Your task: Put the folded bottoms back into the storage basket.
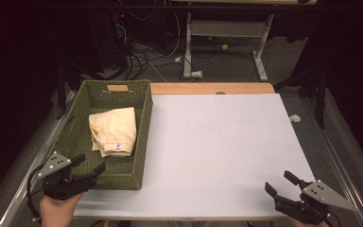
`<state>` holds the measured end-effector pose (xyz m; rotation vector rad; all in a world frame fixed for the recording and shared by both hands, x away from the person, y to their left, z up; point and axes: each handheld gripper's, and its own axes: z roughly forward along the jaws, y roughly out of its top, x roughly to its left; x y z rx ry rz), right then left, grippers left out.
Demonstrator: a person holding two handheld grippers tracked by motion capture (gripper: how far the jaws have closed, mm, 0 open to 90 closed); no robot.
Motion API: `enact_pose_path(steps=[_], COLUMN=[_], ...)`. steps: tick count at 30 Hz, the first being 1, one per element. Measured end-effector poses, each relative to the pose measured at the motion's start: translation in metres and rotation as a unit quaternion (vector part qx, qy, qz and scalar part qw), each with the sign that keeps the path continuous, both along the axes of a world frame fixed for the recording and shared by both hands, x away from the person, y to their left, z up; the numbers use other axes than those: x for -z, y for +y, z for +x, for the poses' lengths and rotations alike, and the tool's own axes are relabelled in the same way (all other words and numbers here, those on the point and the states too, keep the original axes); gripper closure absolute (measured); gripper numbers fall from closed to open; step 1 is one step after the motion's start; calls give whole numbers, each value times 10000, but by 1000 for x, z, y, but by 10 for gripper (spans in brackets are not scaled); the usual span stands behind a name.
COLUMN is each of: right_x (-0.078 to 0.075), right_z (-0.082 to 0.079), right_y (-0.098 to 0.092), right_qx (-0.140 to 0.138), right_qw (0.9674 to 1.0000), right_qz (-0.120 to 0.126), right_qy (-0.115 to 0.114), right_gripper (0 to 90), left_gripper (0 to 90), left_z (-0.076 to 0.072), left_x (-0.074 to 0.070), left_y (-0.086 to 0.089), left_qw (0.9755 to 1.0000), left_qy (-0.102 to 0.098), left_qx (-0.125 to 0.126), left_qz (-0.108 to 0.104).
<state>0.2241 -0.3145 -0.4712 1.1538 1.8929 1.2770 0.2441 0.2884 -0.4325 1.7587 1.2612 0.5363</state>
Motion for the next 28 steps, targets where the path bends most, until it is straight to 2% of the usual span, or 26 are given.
enact_pose_path(steps=[8, 17, 21, 28], right_x=[0, 0, 0, 0], right_z=[0, 0, 0, 0], right_y=[0, -1, -1, -1], right_qx=[-5, -10, 0, 20], right_qw=[10000, 10000, 10000, 10000], right_qz=[2, 12, 14, 13], right_qy=[-3, 2, -1, -6], right_gripper=[232, 232, 232, 232], left_gripper=[210, 210, 210, 210], left_z=[-4, -9, -10, -11], left_x=[7, 19, 22, 24], left_y=[2, 2, 3, 4], left_qw=[9999, 9998, 9998, 9997], left_qy=[-53, -106, -123, -170], left_qx=[-51, -139, -136, -141], left_qz=[-76, 16, -76, -116])
